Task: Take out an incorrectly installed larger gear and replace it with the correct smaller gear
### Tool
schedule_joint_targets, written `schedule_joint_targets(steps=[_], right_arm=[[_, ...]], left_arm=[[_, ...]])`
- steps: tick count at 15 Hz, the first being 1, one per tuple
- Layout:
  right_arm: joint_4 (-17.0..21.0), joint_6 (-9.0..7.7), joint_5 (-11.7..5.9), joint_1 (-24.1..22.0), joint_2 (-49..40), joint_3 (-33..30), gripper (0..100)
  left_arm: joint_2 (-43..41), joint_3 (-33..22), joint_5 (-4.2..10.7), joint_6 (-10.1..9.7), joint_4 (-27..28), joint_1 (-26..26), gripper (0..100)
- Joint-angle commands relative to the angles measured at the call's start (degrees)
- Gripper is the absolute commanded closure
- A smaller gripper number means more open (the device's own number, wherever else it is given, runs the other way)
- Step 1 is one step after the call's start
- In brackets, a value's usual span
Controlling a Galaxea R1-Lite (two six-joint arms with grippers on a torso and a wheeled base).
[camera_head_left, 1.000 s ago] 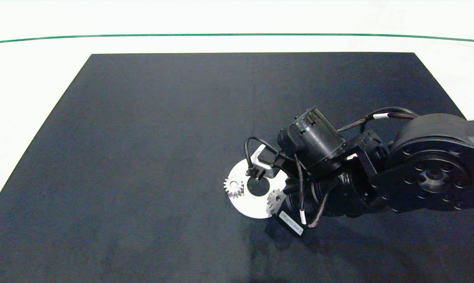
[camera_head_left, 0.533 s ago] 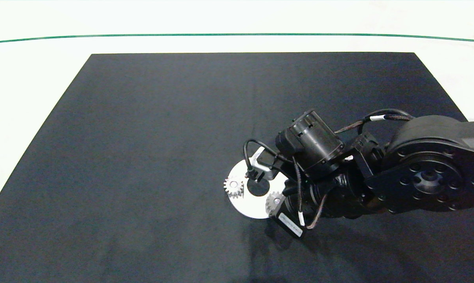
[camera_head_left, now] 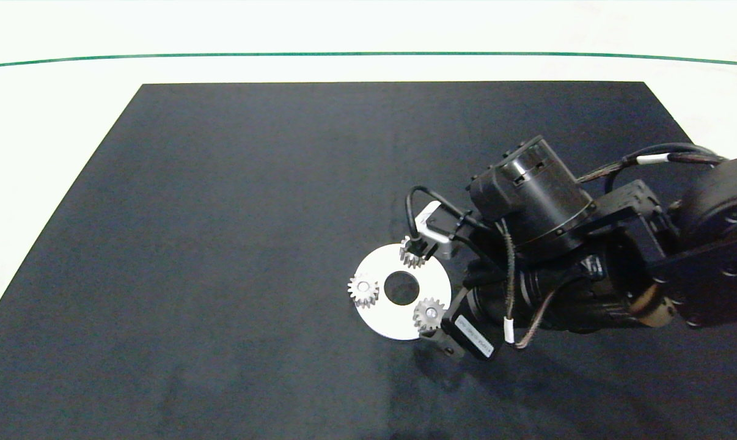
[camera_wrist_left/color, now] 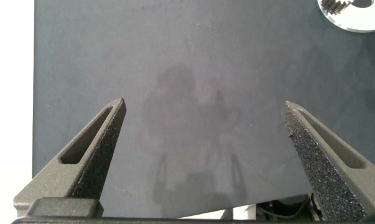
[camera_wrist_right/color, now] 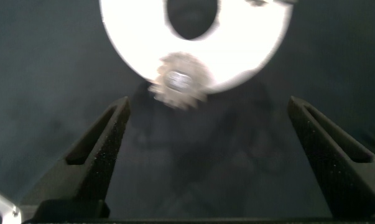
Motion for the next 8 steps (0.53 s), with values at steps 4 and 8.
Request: schedule_joint_targets(steps=[4, 8], right_arm=[[-0.2, 6.85, -10.38, 0.1, -15.8, 6.3, 0], [-1.3, 8.78, -16.36, -0.3, -26.9, 10.4, 0]], left_arm=[[0.0, -0.1, 0.24, 0.09, 0.2, 0.5, 0], [-0.1, -0.3, 2.17, 1.15, 0.2, 0.7, 0]])
